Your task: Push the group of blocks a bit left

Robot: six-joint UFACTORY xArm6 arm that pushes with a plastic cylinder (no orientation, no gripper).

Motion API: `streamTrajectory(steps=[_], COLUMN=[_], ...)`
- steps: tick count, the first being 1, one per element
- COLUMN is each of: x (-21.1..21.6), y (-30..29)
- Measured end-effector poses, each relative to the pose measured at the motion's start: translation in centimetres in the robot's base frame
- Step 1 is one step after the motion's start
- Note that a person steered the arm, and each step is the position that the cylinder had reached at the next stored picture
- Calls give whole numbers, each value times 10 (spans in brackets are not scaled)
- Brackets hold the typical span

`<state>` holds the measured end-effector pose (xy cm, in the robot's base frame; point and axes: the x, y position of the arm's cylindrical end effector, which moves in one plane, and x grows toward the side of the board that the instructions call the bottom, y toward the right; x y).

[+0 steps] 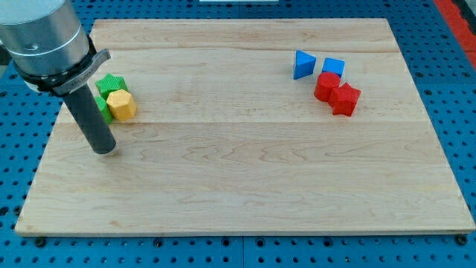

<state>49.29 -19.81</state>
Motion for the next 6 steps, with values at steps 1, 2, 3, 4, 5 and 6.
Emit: streamTrajectory(steps=[1,2,3,4,5,6], x=[0,-21,2,0,-5,-58], y=[15,68,166,300,379,378])
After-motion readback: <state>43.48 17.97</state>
